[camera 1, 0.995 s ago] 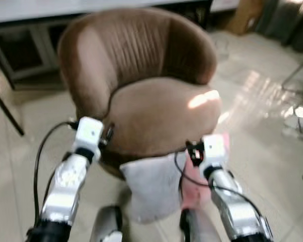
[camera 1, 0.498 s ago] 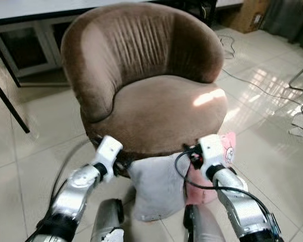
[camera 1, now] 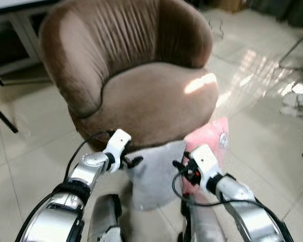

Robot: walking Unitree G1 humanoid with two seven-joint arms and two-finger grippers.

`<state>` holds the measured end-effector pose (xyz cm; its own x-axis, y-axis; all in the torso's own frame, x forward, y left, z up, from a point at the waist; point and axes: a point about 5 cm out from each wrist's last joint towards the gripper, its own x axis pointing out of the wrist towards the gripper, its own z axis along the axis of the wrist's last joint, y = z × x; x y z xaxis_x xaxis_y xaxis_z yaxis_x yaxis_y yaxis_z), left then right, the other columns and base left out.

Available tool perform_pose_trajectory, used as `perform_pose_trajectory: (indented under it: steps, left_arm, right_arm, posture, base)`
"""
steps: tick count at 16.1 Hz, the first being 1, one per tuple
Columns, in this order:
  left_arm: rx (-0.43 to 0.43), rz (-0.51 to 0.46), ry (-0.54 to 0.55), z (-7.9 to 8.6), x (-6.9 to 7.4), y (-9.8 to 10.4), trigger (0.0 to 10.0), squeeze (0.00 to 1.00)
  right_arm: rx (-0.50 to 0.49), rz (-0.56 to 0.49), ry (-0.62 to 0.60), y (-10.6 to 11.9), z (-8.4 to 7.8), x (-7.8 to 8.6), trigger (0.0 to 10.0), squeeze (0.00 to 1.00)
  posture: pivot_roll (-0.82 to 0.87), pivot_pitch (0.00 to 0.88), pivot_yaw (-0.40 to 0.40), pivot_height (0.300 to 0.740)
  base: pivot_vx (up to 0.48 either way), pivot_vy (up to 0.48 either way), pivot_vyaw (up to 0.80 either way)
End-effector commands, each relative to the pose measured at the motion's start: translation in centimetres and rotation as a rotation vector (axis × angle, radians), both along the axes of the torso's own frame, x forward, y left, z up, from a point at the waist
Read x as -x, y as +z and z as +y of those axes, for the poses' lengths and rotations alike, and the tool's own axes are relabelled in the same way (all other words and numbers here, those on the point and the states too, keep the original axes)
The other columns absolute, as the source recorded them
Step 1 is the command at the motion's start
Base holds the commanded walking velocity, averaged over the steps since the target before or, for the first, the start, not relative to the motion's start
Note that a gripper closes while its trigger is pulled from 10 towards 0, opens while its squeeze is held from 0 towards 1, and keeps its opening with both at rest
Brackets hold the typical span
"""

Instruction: Move the pillow to the sofa from floor

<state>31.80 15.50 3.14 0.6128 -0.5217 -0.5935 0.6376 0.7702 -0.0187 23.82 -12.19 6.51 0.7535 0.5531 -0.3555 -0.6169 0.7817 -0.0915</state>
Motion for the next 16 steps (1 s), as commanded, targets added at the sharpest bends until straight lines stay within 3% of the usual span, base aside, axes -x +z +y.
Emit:
perform_pose_trajectory:
  steps: [1, 2, 6, 10, 13, 14, 15, 16]
  left_arm:
    - [-0.043, 0.010, -0.033, 0.3, -0.1, 0.0, 10.0, 1.00]
    - [-0.053, 0.011, -0.038, 0.4, -0.1, -0.1, 10.0, 1.00]
    - [-0.183, -0.158, -0.011, 1.1, -1.5, 1.3, 10.0, 1.00]
    - [-0.256, -0.219, 0.007, 1.3, -1.6, 1.3, 10.0, 1.00]
    - [-0.325, -0.277, 0.079, 1.7, -1.1, 0.4, 10.0, 1.00]
    - [-0.343, -0.276, 0.121, 2.0, -0.8, 0.0, 10.0, 0.55]
    - [-0.367, -0.283, 0.149, 2.2, -0.8, -0.1, 10.0, 0.00]
    - [-0.380, -0.284, 0.160, 2.3, -0.7, -0.3, 10.0, 0.00]
  right_arm:
    - [-0.001, -0.014, 0.017, 0.6, 0.3, 0.5, 10.0, 0.00]
    - [0.001, -0.022, 0.016, 0.7, 0.3, 0.7, 10.0, 0.00]
    - [-0.020, -0.043, 0.011, 2.0, 0.8, 1.6, 10.0, 0.00]
    - [-0.028, -0.063, 0.027, 2.5, 1.4, 1.9, 10.0, 0.00]
    - [-0.030, -0.071, 0.054, 3.1, 2.2, 3.2, 10.0, 0.00]
    - [-0.035, -0.074, 0.057, 3.4, 2.4, 3.8, 10.0, 0.00]
    - [-0.029, -0.079, 0.066, 3.4, 2.5, 4.1, 10.0, 0.00]
    - [-0.034, -0.077, 0.064, 3.5, 2.6, 4.4, 10.0, 0.00]
  posture:
    - [-0.14, 0.244, 0.030, 0.585]
    - [-0.14, 0.244, 0.030, 0.585]
    - [-0.18, 0.318, 0.040, 0.585]
    - [-0.20, 0.336, 0.022, 0.585]
    - [-0.25, 0.349, 0.000, 0.585]
    - [-0.26, 0.362, 0.004, 0.585]
    - [-0.26, 0.369, 0.005, 0.585]
    - [-0.26, 0.382, 0.006, 0.585]
  base:
    - [0.000, 0.000, 0.00]
    - [0.000, 0.000, 0.00]
    - [0.000, 0.000, 0.00]
    - [0.000, 0.000, 0.00]
    - [0.000, 0.000, 0.00]
    - [0.000, 0.000, 0.00]
    - [0.000, 0.000, 0.00]
    - [0.000, 0.000, 0.00]
